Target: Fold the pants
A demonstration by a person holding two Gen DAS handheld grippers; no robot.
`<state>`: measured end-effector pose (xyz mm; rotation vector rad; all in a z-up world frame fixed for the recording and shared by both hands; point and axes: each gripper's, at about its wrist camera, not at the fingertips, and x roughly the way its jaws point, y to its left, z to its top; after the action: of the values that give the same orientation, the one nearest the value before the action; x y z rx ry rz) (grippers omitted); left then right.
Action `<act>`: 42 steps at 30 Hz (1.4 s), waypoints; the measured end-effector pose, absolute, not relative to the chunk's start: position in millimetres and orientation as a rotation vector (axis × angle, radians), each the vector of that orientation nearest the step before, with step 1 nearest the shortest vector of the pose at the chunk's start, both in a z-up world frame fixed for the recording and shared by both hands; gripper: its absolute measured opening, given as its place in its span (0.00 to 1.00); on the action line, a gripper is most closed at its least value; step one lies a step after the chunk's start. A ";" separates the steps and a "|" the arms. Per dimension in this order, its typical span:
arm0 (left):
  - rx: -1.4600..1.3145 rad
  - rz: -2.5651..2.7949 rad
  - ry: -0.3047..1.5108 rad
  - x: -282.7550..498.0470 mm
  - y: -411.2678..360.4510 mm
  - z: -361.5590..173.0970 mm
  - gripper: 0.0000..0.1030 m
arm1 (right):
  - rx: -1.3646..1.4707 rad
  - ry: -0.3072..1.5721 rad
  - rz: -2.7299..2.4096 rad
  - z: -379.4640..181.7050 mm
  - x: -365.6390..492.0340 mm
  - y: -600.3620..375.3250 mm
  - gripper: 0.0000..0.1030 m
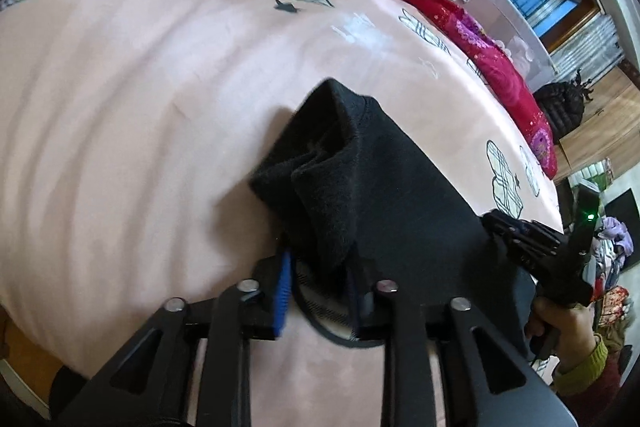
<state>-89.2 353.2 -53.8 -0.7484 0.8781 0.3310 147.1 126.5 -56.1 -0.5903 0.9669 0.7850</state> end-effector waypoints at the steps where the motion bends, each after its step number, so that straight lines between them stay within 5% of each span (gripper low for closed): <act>1: -0.732 0.356 0.870 -94.1 353.7 -48.2 0.29 | -0.558 0.962 0.777 -51.5 148.5 121.8 0.26; 13: -0.662 0.297 0.824 -89.3 324.6 4.9 0.39 | -0.220 0.953 0.767 0.9 125.9 22.3 0.28; 29: -0.401 -0.092 0.994 11.9 144.9 19.2 0.47 | 0.123 0.962 0.555 3.3 44.6 -155.9 0.34; 42: -0.156 -0.404 1.103 87.9 6.2 31.6 0.50 | 0.369 0.955 0.349 -10.0 24.1 -257.6 0.56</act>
<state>87.9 6.2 31.6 -0.1559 1.1031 -0.4043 24.1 -257.6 -10.0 0.3691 0.9554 0.3486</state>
